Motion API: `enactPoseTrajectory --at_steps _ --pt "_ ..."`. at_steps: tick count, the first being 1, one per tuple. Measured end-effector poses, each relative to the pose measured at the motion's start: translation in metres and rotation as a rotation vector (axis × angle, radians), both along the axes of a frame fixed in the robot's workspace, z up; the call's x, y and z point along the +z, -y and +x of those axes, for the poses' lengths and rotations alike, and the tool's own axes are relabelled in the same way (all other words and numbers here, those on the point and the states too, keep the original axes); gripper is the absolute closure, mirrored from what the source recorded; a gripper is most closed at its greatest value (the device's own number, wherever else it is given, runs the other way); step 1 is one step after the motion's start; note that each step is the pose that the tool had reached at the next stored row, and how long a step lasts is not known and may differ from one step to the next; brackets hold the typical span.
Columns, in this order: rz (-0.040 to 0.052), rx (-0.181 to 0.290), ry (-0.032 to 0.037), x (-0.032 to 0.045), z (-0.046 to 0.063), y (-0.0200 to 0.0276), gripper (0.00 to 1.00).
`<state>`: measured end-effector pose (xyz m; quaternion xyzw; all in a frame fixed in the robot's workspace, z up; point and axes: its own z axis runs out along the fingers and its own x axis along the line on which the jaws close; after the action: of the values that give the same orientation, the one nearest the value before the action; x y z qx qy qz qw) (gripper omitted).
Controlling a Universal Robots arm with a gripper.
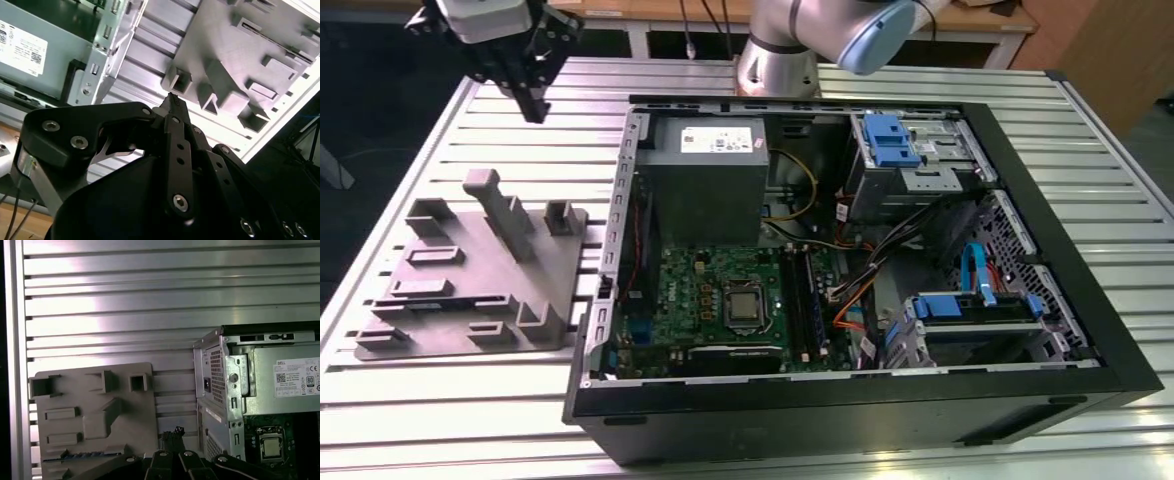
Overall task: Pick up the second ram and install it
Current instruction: 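Reach for the second ram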
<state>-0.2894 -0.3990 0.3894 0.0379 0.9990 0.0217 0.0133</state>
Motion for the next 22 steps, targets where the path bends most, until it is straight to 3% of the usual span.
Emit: enactPoseTrajectory --at_steps 12,22 --pt "0.0 0.0 0.0 -0.0016 -0.034 0.0009 0.9" --pt "0.0 0.0 0.0 -0.0085 -0.051 0.006 0.9"
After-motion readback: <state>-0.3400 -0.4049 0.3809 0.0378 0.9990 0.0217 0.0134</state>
